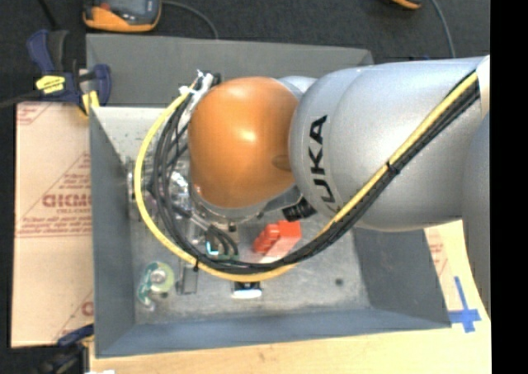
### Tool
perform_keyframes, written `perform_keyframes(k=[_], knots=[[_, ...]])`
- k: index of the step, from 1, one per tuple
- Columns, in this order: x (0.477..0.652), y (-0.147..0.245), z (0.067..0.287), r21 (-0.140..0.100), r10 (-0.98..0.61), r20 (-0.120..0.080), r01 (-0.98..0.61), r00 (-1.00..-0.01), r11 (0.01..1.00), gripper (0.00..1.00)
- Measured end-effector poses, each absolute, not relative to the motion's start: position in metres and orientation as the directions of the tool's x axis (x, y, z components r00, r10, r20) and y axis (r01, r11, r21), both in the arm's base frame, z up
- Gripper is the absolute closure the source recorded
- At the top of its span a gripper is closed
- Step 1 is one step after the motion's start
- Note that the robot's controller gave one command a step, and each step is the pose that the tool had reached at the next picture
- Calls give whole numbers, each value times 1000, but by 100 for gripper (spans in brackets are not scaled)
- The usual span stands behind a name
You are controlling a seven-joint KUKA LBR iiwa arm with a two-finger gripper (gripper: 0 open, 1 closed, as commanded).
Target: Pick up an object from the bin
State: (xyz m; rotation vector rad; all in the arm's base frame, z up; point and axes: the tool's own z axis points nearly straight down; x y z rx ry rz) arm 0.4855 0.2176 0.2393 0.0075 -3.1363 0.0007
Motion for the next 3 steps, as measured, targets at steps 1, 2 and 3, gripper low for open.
perform_keyframes(k=[1, 2, 3], knots=[[485, 238, 71, 2, -244, -15, -244, -970, 970, 0], [477, 233, 101, -2, -763, -5, -763, -646, 646, 0], [532, 238, 103, -3, -752, -7, -752, -659, 659, 0]])
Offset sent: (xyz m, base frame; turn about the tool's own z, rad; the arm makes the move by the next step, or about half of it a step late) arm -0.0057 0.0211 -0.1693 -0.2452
